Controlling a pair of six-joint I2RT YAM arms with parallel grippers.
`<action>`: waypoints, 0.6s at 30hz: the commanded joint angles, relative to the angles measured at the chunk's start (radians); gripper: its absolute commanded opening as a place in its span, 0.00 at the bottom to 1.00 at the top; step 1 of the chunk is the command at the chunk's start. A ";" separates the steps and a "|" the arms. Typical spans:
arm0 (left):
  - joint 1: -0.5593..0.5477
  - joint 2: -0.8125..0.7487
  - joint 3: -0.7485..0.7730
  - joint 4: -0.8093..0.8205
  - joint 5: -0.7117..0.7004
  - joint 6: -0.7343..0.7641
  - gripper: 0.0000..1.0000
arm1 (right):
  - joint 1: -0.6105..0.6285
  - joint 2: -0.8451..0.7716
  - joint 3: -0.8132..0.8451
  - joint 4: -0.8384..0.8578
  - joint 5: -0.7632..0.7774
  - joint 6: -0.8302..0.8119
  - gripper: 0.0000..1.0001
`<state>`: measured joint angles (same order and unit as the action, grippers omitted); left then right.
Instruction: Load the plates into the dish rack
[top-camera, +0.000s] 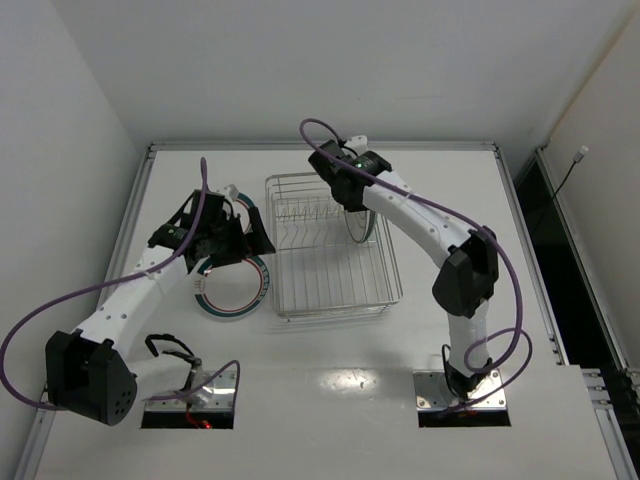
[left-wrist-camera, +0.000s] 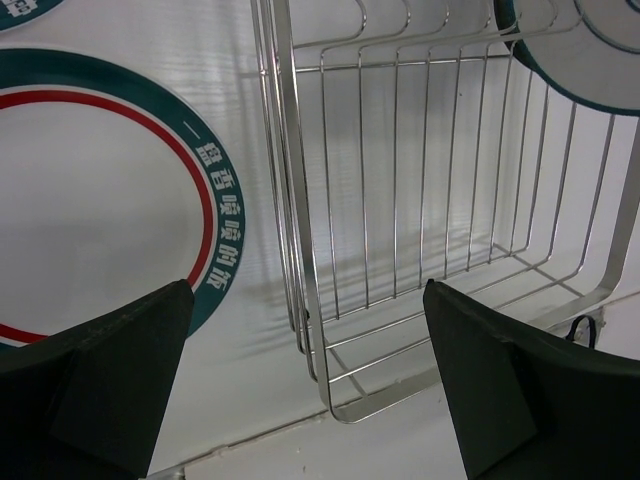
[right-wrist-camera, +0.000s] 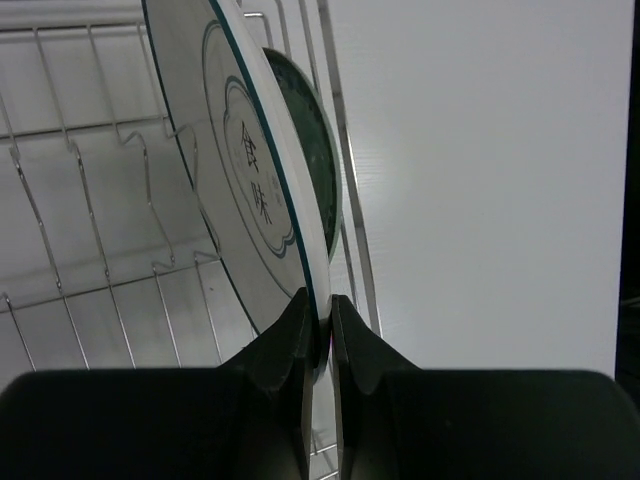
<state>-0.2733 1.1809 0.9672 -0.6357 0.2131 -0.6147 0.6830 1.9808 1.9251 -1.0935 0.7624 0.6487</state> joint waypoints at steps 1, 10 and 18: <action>0.008 -0.001 0.007 -0.007 -0.018 0.003 0.99 | -0.005 -0.004 -0.015 0.050 -0.110 0.042 0.00; 0.108 -0.020 0.007 -0.070 -0.107 -0.065 0.99 | -0.056 -0.004 -0.069 0.144 -0.250 0.032 0.05; 0.222 -0.001 -0.057 -0.194 -0.276 -0.165 1.00 | -0.076 -0.054 -0.100 0.199 -0.314 -0.012 0.37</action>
<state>-0.1085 1.1809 0.9493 -0.7773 -0.0048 -0.7380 0.6098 1.9862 1.8473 -0.9741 0.5194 0.6559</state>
